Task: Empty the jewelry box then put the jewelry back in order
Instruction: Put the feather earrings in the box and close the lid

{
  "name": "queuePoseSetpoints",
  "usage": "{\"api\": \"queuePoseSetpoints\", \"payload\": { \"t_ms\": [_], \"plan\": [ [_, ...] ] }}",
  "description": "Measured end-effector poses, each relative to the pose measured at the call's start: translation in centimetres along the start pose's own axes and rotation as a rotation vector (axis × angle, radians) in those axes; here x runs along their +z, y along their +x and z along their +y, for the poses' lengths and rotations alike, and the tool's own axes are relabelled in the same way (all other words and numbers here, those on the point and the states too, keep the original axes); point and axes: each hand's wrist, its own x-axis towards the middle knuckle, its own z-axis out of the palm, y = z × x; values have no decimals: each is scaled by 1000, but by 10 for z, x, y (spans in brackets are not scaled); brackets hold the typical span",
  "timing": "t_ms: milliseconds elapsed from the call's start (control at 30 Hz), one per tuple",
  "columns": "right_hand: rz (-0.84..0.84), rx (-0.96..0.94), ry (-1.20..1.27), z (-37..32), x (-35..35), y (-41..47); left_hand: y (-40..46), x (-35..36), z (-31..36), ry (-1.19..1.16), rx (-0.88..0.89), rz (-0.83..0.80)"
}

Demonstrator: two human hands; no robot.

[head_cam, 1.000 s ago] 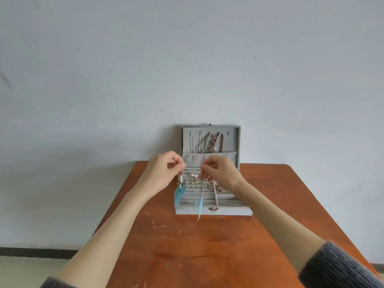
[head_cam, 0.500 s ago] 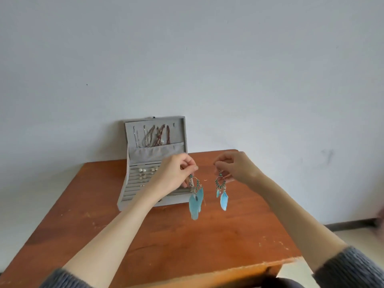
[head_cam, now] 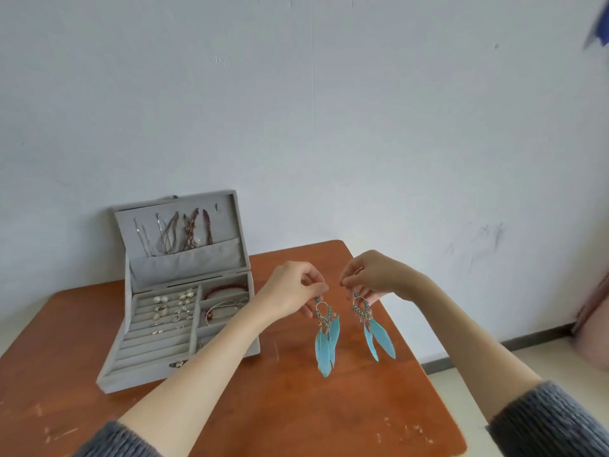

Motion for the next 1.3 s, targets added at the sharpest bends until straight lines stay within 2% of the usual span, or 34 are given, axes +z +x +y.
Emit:
{"api": "queuePoseSetpoints", "payload": {
  "t_ms": [267, 467, 767, 1067, 1300],
  "plan": [
    [117, -39, 72, 31, -5, 67, 64, 19, -25, 50, -33, 116],
    [253, -113, -1, 38, -9, 98, 96, 24, -35, 82, -28, 192],
    [353, -200, -46, 44, -7, 125, 125, 27, -45, 102, -56, 287],
    [419, -257, -140, 47, 0, 135, 133, 27, -51, 78, -88, 298],
    [480, -235, -172, 40, 2, 127, 123, 15, -46, 199, -65, 185]
  ]
}}
